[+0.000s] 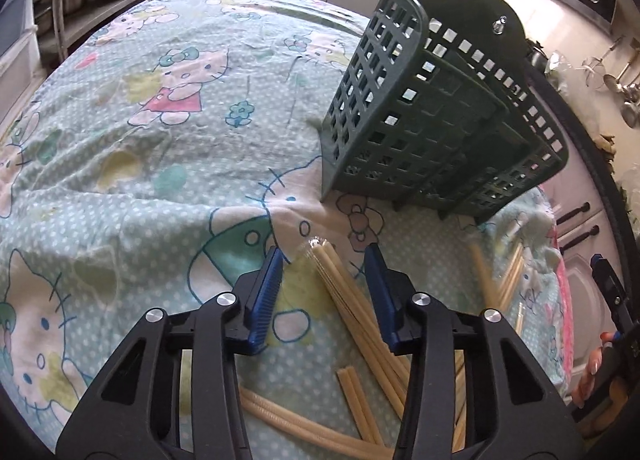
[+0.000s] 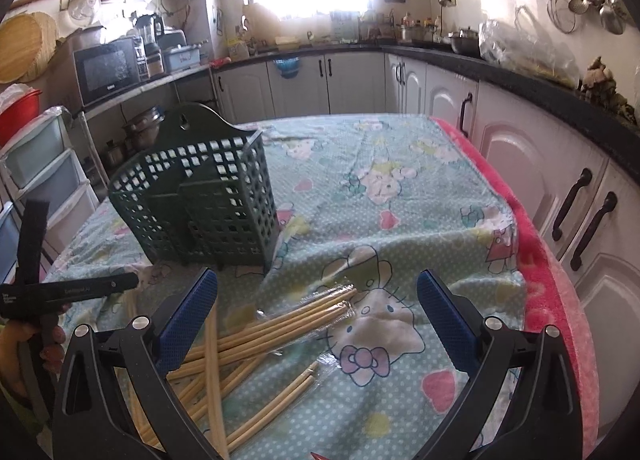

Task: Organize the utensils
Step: 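Move the left tool down to the chopsticks while the right tool approaches them too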

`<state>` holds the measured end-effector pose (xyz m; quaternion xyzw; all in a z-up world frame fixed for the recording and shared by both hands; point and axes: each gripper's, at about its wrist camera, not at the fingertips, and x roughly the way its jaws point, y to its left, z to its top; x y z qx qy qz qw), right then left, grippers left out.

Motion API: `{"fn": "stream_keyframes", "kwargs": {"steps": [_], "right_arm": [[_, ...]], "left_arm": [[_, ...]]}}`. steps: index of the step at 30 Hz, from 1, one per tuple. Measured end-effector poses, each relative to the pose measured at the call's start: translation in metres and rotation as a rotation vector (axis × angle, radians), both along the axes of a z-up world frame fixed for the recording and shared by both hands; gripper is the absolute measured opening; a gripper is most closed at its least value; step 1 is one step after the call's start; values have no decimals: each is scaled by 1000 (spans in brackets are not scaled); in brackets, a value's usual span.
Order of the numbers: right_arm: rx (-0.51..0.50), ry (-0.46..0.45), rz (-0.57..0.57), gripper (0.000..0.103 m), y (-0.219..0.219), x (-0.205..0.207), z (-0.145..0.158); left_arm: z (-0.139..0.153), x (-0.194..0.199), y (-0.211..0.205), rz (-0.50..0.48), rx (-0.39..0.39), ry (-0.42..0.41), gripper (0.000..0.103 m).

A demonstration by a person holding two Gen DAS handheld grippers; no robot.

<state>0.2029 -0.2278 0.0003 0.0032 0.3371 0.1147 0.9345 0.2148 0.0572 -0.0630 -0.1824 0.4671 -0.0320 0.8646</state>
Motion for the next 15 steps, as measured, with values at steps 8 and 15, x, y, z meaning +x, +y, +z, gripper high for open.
{"fn": "stream_keyframes", "kwargs": {"steps": [8,15], "right_arm": [[4,133,1,97,-8,31,-25],[95,243,8,85,-17,58,-43]], "left_arm": [[-4,6,2,-5,16,16,19],[-1,1,10,-23,-15,12,13]]}}
